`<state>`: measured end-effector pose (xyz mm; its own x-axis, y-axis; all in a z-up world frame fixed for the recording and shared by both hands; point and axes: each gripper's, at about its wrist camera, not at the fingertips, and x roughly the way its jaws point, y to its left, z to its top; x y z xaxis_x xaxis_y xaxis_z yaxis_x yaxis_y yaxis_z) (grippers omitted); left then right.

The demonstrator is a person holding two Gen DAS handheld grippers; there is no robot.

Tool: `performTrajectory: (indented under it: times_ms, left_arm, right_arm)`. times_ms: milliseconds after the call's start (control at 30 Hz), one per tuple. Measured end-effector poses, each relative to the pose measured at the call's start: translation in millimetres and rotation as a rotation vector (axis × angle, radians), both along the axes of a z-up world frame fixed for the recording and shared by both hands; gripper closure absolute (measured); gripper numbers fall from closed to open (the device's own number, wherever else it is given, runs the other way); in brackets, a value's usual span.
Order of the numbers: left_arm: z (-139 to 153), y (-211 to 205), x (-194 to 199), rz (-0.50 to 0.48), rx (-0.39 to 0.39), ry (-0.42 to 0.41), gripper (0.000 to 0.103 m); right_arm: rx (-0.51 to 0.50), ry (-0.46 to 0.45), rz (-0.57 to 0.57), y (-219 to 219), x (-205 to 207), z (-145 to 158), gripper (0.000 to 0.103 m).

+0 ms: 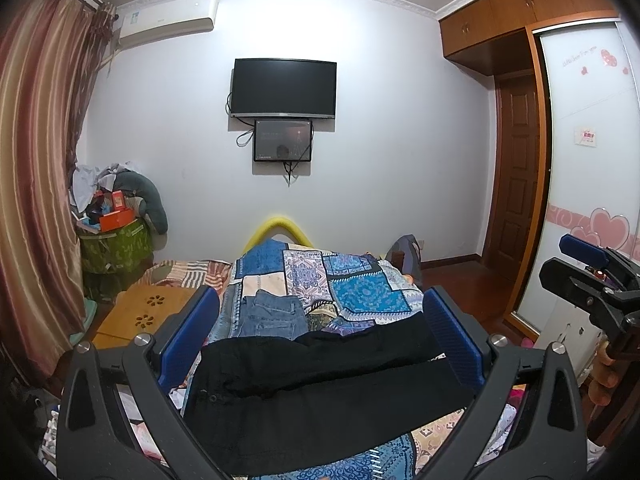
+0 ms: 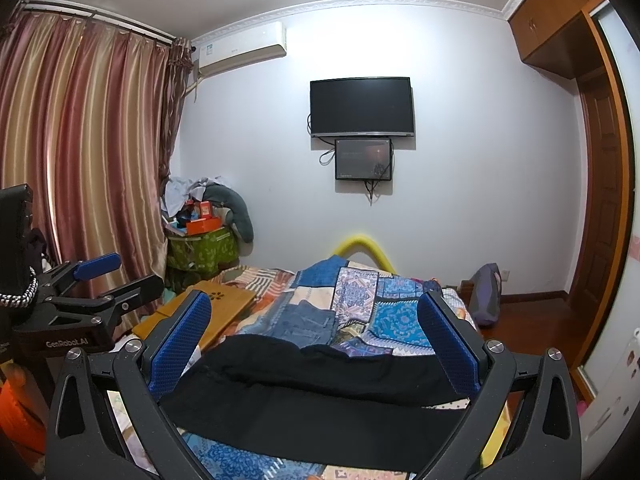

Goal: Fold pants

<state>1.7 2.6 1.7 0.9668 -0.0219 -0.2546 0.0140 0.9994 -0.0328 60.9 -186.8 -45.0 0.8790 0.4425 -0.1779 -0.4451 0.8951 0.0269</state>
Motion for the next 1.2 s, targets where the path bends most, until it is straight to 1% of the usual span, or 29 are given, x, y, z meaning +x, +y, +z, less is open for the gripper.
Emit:
performTrajectory:
  times_ms: [367,600,700,833,967,1033,1067,1200]
  left_arm:
    - [-3,6,6,0.013,-0.003,0.009,0.000]
    - [-13,15,25,0.018,0.005,0.032,0.000]
    - [-22,26,43,0.056,0.013,0.052,0.000]
    - [-39,52,79,0.091,0.009,0.122,0.000]
    - [-59,82,118,0.161,0.026,0.191,0.000]
    - [-74,99,142,0.187,0.047,0.243,0.000]
    - [-80,105,149,0.194,0.049,0.256,0.000]
    - [-113,142,193,0.215,0.036,0.323,0.000]
  right_arm:
    - [-0.001,0.016,-0.001,2,7,-2,0.000]
    - [-0.022,0.032,0.004,6,19,-11,0.000]
    - [-0.043,0.066,-0.003,6,37,-21,0.000]
    - [-0.056,0.123,0.003,3,64,-38,0.000]
    - [-0.087,0.165,-0.023,-1,97,-59,0.000]
    - [-0.099,0.189,-0.018,-2,111,-68,0.000]
    - [-0.108,0.203,-0.018,-2,121,-74,0.000]
    - [-0.147,0.254,-0.006,0,151,-93,0.000]
